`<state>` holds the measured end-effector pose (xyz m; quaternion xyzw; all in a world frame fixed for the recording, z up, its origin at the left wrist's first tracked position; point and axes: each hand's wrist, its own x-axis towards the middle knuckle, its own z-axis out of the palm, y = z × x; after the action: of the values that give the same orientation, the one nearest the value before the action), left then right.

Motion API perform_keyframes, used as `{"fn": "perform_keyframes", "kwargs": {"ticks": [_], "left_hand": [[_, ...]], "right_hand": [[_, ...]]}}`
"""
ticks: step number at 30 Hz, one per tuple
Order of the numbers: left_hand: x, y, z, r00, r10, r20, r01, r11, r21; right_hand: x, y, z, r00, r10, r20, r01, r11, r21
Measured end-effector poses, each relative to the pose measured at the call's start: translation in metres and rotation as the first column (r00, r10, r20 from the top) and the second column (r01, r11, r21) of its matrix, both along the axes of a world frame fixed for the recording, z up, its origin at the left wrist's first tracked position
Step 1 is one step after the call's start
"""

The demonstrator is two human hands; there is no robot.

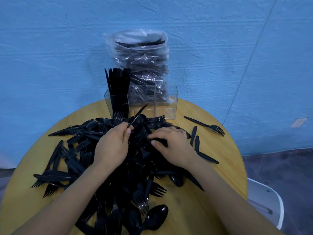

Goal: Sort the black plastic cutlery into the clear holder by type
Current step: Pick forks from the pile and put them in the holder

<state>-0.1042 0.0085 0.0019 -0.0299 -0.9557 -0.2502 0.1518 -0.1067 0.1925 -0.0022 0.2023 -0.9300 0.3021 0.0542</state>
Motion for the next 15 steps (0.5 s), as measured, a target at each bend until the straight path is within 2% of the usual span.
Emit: {"fn": "perform_keyframes", "kwargs": {"ticks": [7, 11, 13, 15], "left_hand": [[-0.004, -0.007, 0.001, 1.000, -0.009, -0.011, 0.010, 0.998, 0.068], [-0.009, -0.009, 0.004, 0.999, 0.007, -0.051, -0.001, 0.993, 0.122], [-0.012, -0.013, 0.004, 0.998, 0.022, -0.059, -0.013, 0.989, 0.146], [-0.014, -0.018, 0.004, 0.997, 0.037, -0.067, -0.026, 0.987, 0.161]], "right_hand": [[0.001, 0.012, 0.002, 0.998, 0.051, -0.044, -0.058, 0.986, -0.154], [-0.019, 0.010, 0.009, 0.995, -0.093, -0.042, 0.079, 0.963, -0.257], [-0.040, 0.004, 0.013, 0.987, -0.153, -0.051, 0.143, 0.975, -0.170], [-0.061, -0.006, 0.013, 0.991, -0.129, -0.024, 0.129, 0.992, 0.013]]}}
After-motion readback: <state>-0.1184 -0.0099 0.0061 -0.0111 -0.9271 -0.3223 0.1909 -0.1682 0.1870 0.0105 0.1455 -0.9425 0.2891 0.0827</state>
